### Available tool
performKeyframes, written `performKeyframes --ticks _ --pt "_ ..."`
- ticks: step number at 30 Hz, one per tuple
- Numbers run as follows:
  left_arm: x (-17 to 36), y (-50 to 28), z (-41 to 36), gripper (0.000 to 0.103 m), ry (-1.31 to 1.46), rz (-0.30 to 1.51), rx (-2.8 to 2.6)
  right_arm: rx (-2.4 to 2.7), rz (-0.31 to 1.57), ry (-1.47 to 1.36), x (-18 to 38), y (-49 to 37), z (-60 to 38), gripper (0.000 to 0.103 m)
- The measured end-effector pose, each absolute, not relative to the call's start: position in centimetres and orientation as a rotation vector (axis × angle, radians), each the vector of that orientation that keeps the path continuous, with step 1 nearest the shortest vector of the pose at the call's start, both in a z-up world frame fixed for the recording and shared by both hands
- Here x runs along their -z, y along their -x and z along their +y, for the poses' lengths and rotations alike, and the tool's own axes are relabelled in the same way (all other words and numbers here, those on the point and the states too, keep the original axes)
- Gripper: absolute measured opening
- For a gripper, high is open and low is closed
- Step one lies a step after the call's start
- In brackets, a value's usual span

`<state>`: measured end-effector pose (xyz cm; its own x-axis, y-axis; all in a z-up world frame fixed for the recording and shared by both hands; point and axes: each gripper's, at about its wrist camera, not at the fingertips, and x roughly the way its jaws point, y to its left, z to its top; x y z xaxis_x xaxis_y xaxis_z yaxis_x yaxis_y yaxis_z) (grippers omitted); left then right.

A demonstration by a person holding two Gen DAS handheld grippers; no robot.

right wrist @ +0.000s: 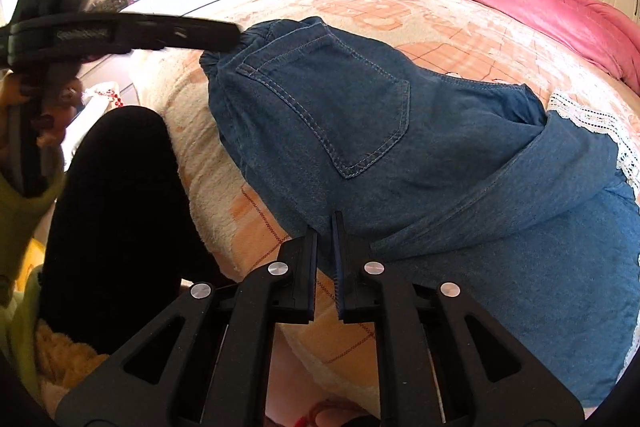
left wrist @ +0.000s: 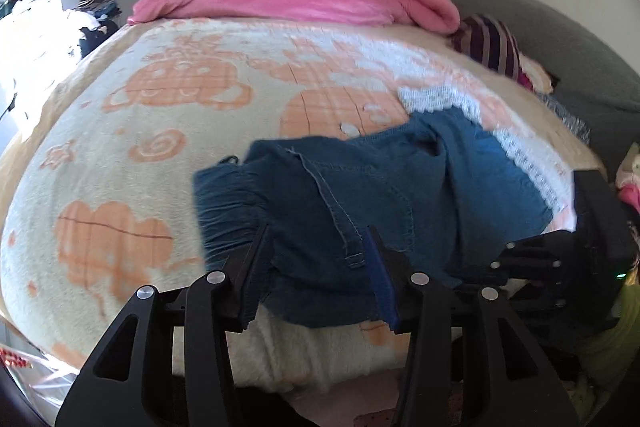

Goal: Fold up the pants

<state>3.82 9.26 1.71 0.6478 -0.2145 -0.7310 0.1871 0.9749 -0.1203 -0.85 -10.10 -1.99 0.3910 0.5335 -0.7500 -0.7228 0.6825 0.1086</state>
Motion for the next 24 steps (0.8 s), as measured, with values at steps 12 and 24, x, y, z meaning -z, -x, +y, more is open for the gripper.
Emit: performKeyframes --ticks 12,24 --pt "1.5 -4.6 9.6 0.045 -0.021 0.884 0.172 -0.839 0.794 0.126 -2.2 0.2 -10.3 0.029" --pt "1.0 -3.9 9.8 0.045 0.011 0.864 0.180 -0.758 0.865 0.061 -0.2 -1.1 -10.8 0.044"
